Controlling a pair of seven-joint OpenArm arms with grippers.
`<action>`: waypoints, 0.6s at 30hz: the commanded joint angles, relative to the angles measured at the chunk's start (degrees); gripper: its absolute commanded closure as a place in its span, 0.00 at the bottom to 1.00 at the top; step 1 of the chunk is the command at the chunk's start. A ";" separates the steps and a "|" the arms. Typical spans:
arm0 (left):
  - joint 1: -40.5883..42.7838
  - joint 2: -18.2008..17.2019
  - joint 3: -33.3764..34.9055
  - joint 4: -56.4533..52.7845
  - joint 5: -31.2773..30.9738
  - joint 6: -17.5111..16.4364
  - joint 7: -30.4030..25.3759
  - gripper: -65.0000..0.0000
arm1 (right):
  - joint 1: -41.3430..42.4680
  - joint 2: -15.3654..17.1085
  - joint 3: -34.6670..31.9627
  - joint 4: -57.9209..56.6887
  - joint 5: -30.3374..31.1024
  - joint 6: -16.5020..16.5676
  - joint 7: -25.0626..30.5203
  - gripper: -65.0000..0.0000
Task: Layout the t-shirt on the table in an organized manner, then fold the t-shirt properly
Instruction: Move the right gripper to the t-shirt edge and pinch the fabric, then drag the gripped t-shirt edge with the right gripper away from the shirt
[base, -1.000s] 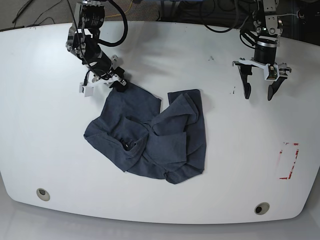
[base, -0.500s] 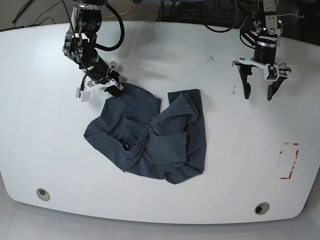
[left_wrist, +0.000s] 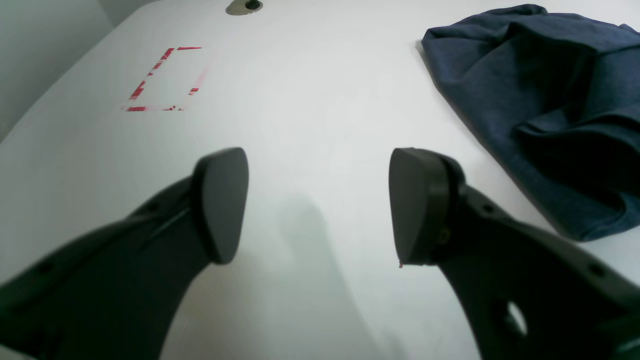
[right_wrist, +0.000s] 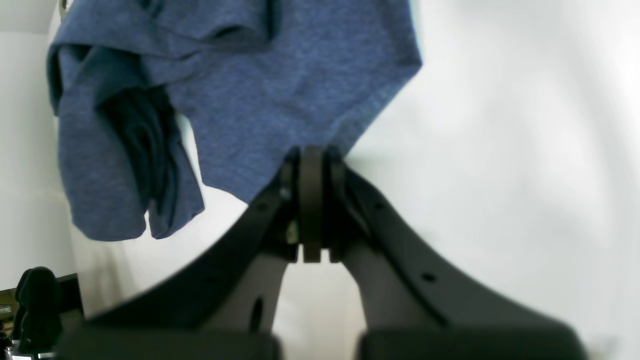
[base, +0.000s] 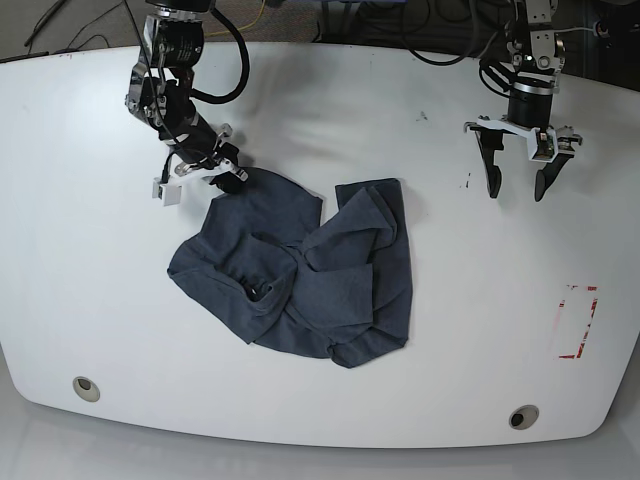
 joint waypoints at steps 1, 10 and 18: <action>-0.94 -0.51 -0.09 0.98 -0.36 0.12 -1.64 0.36 | -0.25 0.26 -0.11 3.07 0.90 0.69 0.85 1.00; -1.73 -0.51 -0.09 0.90 -0.36 0.12 -1.55 0.36 | -1.04 1.49 -0.99 7.64 0.90 0.69 0.85 1.00; -1.73 -0.51 -0.09 0.81 -0.27 0.12 -1.55 0.36 | -1.13 3.68 -1.78 12.57 0.64 0.69 0.85 1.00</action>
